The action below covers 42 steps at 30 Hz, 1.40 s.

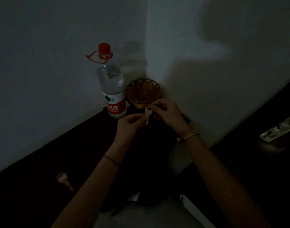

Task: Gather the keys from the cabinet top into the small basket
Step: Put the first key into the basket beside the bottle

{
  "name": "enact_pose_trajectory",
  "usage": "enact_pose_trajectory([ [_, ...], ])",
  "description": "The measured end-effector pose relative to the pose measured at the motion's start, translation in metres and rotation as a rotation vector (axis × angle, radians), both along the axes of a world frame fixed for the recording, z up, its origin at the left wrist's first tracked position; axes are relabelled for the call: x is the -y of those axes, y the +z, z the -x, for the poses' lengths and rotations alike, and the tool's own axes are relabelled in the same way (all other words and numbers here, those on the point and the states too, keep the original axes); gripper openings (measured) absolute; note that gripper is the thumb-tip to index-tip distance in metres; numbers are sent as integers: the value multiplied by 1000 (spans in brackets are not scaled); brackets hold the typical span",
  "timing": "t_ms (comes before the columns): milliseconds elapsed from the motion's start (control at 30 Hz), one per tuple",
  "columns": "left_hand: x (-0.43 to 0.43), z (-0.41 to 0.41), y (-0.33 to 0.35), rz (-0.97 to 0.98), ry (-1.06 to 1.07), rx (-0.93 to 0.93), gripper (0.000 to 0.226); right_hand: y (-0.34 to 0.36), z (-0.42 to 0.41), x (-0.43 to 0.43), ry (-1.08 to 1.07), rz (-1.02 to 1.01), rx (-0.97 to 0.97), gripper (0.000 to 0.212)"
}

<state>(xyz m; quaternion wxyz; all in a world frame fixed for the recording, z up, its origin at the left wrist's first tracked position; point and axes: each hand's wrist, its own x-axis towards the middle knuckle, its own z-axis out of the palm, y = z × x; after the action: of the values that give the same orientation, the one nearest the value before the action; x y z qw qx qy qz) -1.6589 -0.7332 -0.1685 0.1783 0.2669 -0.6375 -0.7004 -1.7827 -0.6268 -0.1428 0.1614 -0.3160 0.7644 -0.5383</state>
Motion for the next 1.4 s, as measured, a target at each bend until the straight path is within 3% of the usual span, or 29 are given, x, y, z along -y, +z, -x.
enact_pose_trajectory([
  [267, 34, 63, -3, 9, 69, 26, 27, 7, 60, 55, -79, -75, -56, 20],
  [633, 56, 111, -13, -67, 191, 64, 32, -16, 128, 113, -58, -270, -179, 17],
  [1033, 63, 113, -24, 277, 265, 213, 27, -52, 147, 141, 125, -514, -251, 19],
  [1267, 64, 113, -32, 271, 280, 236, 27, -54, 152, 147, 220, -626, -311, 21],
  [1400, 63, 115, -33, 315, 296, 232, 27, -47, 156, 141, 218, -580, -363, 22],
])
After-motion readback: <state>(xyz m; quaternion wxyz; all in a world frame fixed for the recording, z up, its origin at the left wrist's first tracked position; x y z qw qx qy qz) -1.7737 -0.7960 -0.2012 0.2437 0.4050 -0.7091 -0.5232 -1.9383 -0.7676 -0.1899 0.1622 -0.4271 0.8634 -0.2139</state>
